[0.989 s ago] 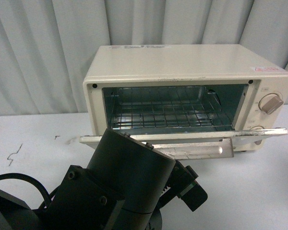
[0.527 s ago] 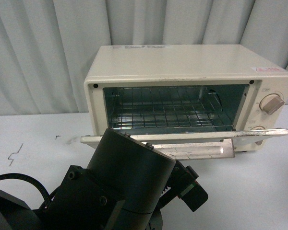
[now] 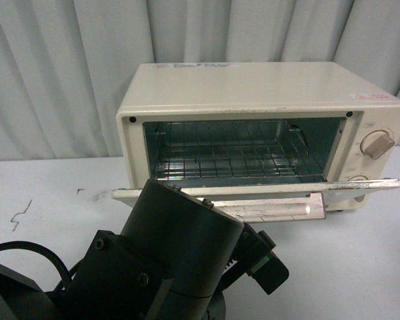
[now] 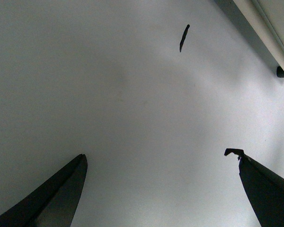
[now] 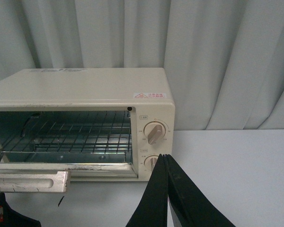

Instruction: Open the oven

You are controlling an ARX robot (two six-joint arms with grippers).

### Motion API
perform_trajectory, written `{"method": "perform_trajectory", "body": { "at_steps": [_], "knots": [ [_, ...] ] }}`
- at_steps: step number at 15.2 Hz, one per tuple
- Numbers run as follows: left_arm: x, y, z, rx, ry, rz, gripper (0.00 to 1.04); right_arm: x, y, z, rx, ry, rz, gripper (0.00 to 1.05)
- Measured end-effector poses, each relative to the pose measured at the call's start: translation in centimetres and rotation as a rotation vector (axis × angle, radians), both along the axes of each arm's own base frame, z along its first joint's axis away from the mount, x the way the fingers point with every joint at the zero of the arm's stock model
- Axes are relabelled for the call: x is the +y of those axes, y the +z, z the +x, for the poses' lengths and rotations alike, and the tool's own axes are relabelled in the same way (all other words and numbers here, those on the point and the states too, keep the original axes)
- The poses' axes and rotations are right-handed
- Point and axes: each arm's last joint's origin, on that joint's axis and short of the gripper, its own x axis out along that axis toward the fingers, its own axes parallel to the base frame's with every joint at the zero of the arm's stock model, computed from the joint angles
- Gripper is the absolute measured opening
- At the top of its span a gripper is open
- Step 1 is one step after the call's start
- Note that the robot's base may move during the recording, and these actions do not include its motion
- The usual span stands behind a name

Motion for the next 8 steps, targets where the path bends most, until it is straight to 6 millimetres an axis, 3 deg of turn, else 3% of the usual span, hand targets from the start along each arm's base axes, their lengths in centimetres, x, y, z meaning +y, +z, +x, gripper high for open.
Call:
{"method": "perform_trajectory", "body": {
  "at_steps": [8],
  "knots": [
    [0.0, 0.0, 0.0, 0.001, -0.001, -0.001, 0.98, 0.0, -0.6, -1.6, 0.039, 0.000, 0.000, 0.02]
  ]
}}
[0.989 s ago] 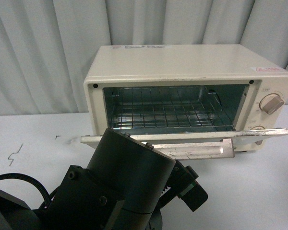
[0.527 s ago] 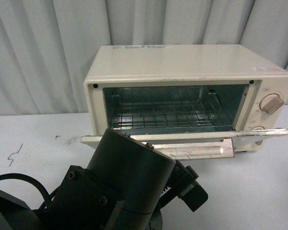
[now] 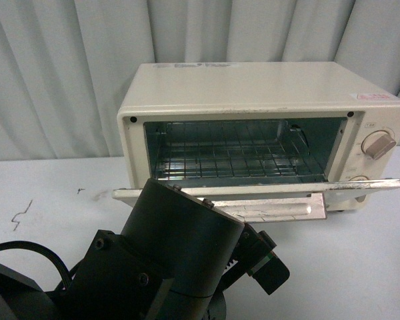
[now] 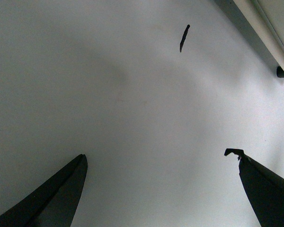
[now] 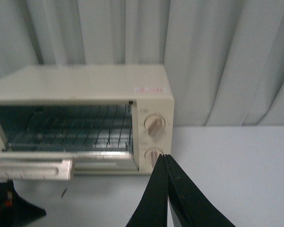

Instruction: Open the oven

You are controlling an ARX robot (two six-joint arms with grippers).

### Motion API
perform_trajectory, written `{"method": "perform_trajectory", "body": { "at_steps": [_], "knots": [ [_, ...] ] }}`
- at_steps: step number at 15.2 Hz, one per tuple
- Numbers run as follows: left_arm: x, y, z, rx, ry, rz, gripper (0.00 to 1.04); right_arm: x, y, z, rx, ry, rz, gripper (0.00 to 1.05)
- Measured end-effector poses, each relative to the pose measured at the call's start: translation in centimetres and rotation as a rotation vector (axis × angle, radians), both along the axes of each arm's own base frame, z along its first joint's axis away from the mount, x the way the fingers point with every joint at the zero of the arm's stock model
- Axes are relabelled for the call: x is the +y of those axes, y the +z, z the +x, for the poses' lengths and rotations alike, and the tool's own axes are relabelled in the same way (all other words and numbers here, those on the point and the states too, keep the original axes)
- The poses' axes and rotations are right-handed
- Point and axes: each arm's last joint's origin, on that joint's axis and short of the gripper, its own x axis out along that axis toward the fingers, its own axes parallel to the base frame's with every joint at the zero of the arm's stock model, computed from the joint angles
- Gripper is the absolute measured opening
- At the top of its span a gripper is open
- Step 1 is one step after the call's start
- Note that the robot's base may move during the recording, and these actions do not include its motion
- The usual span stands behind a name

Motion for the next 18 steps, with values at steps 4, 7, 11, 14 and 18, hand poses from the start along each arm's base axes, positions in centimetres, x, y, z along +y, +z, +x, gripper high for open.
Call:
{"method": "perform_trajectory", "body": {
  "at_steps": [4, 7, 11, 14, 18],
  "knots": [
    [0.0, 0.0, 0.0, 0.000, 0.001, 0.001, 0.98, 0.0, 0.3, -0.2, -0.031, 0.000, 0.000, 0.02],
    [0.0, 0.0, 0.0, 0.000, 0.001, 0.001, 0.98, 0.0, 0.2, -0.2, -0.030, 0.000, 0.000, 0.30],
    [0.0, 0.0, 0.0, 0.000, 0.001, 0.001, 0.98, 0.0, 0.2, -0.2, -0.030, 0.000, 0.000, 0.75],
    [-0.1, 0.0, -0.4, -0.057, 0.296, 0.073, 0.98, 0.0, 0.2, -0.2, -0.029, 0.000, 0.000, 0.98],
    [1.1, 1.4, -1.5, -0.151, 0.376, -0.074, 0.98, 0.0, 0.2, -0.2, -0.030, 0.000, 0.000, 0.98]
  ]
}}
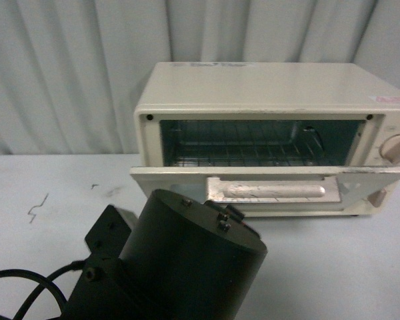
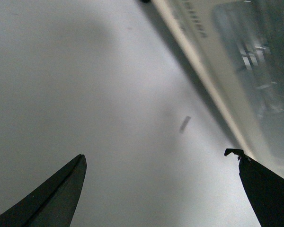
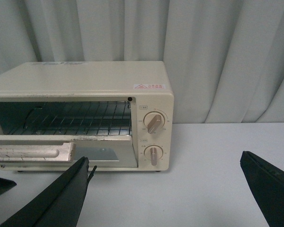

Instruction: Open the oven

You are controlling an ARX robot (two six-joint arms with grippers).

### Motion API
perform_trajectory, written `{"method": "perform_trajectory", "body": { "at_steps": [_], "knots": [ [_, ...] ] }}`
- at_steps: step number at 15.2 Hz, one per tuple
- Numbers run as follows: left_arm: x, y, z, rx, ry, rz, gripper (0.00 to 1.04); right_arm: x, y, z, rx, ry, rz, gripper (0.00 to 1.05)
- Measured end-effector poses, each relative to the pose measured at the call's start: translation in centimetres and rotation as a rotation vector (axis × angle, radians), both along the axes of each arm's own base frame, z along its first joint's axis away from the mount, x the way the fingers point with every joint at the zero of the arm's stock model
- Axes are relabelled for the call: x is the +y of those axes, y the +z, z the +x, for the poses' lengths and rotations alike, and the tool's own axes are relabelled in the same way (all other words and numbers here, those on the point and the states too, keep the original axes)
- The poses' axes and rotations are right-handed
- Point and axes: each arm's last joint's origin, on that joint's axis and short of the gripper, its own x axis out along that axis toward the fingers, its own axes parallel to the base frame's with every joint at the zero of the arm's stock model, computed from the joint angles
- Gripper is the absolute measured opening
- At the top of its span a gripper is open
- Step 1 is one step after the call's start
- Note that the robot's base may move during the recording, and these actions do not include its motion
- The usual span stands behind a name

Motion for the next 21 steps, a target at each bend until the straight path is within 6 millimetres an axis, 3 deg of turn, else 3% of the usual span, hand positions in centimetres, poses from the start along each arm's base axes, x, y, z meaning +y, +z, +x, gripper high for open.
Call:
{"method": "perform_trajectory", "body": {
  "at_steps": [3, 7, 11, 13, 15, 17, 19, 21],
  "knots": [
    [1.6, 1.6, -1.1, -0.063, -0.141, -0.077, 0.98, 0.0, 0.0, 0.0, 0.000, 0.000, 0.000, 0.98],
    [5.8, 1.7, -3.0, -0.064, -0.264, 0.021, 0.98, 0.0, 0.0, 0.0, 0.000, 0.000, 0.000, 0.98],
    [9.9, 6.0, -3.9, -0.194, -0.281, 0.170, 0.98, 0.0, 0.0, 0.0, 0.000, 0.000, 0.000, 0.98],
    [10.0, 8.8, -4.7, -0.299, -0.276, 0.243, 0.98, 0.0, 0.0, 0.0, 0.000, 0.000, 0.000, 0.98],
    [8.1, 11.4, -4.5, -0.399, -0.299, 0.302, 0.97, 0.0, 0.0, 0.0, 0.000, 0.000, 0.000, 0.98],
    [8.4, 12.0, -4.7, -0.601, -0.138, 0.452, 0.83, 0.0, 0.0, 0.0, 0.000, 0.002, 0.000, 0.98],
    [12.9, 11.6, -6.3, -0.660, -0.015, 0.757, 0.60, 0.0, 0.0, 0.0, 0.000, -0.001, 0.000, 0.98],
    [15.7, 11.1, -7.6, -0.669, -0.072, 0.905, 0.33, 0.0, 0.0, 0.0, 0.000, 0.000, 0.000, 0.98]
  ]
}}
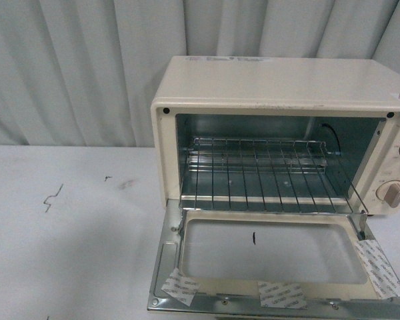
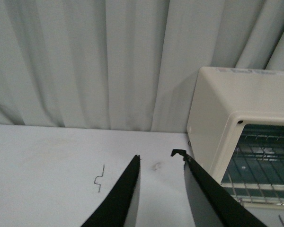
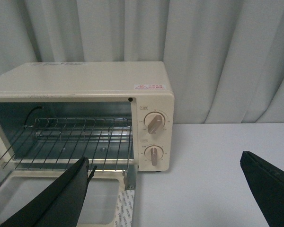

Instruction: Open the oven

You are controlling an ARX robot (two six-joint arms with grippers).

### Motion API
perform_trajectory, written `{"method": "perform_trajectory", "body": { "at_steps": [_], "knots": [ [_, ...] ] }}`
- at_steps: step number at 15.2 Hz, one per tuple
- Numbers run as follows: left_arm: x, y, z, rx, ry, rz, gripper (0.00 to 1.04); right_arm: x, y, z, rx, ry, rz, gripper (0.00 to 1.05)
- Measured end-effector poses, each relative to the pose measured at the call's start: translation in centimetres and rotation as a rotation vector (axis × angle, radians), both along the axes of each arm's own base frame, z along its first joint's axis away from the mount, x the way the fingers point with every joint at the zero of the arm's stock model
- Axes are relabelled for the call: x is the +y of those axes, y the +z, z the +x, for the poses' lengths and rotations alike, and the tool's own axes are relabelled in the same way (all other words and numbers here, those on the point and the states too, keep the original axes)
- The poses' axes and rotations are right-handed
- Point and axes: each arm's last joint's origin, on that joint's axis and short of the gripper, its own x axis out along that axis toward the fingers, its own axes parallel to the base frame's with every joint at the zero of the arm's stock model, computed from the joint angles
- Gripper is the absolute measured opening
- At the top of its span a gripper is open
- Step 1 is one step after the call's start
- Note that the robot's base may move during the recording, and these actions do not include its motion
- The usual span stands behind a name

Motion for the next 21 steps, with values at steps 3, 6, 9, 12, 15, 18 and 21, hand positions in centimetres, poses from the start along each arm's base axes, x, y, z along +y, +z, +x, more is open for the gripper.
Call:
{"method": "perform_trajectory", "body": {
  "at_steps": [3, 6, 9, 12, 15, 18, 21],
  "knots": [
    [2.8, -0.5, -1.5, -0.005, 0.002, 0.043, 0.02, 0.0, 0.0, 0.0, 0.000, 0.000, 0.000, 0.98],
    [4.4, -1.3, -2.6, -0.023, -0.001, 0.038, 0.02, 0.0, 0.0, 0.0, 0.000, 0.000, 0.000, 0.98],
    [5.4, -1.3, -3.5, -0.027, 0.001, 0.038, 0.02, 0.0, 0.0, 0.0, 0.000, 0.000, 0.000, 0.98],
    [6.9, -1.2, -4.2, -0.026, 0.018, 0.039, 0.02, 0.0, 0.0, 0.0, 0.000, -0.001, 0.000, 0.98],
    [6.8, -1.2, -4.8, -0.023, -0.006, 0.040, 0.02, 0.0, 0.0, 0.0, 0.000, 0.000, 0.000, 0.98],
    [6.8, -1.2, -5.3, -0.026, -0.005, 0.040, 0.02, 0.0, 0.0, 0.0, 0.000, 0.000, 0.000, 0.98],
    [6.8, -1.2, -5.6, -0.026, -0.005, 0.040, 0.02, 0.0, 0.0, 0.0, 0.000, 0.000, 0.000, 0.98]
  ]
}}
